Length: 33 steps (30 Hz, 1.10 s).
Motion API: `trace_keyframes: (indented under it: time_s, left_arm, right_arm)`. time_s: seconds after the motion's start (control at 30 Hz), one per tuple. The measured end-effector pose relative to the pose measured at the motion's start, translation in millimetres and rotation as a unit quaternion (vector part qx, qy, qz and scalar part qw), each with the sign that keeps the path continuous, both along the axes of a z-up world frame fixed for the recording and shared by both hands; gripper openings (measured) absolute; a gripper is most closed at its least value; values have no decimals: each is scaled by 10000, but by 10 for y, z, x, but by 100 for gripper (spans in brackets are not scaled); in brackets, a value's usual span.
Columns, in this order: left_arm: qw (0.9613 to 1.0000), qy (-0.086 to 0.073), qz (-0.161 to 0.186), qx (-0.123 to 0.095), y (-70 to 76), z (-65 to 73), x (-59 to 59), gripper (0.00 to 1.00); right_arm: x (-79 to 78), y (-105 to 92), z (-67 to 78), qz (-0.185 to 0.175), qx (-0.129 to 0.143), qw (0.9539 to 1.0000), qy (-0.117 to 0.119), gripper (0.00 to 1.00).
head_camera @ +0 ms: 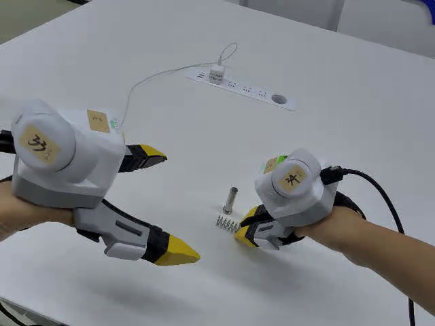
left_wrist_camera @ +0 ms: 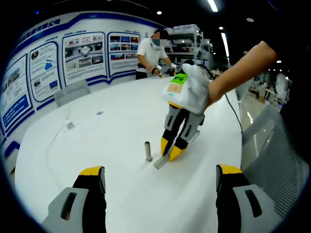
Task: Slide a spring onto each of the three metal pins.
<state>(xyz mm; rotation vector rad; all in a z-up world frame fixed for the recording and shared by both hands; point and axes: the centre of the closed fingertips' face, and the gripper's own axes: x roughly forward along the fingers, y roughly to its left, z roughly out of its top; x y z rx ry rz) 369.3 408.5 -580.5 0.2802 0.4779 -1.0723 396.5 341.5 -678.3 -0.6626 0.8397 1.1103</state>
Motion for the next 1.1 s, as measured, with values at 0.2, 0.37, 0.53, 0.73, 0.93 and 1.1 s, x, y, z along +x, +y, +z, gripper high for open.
trace_keyframes:
  time_s: [0.2,0.37,0.53,0.73,0.93,1.1]
  left_arm:
    - [10000,-92,15,10,3,15,16,94]
    - [9999,-140,32,1,-14,38,38,91]
    - [9997,-118,-224,53,-110,5,-51,84]
    - [9992,-210,-321,86,-235,23,-83,84]
    - [9977,-433,-526,56,-398,82,-150,69]
    - [9963,-495,-695,80,-506,71,-239,57]
  right_arm:
    - [-52,30,152,42,227,9997,-9,10]
    - [-76,-4,268,44,275,9996,-83,10]
    - [-166,30,538,342,403,9980,-358,10]
    - [-328,25,787,707,426,9946,-635,10]
    - [-503,-25,919,994,307,9905,-898,10]
    - [-637,-61,948,1193,189,9876,-1006,10]
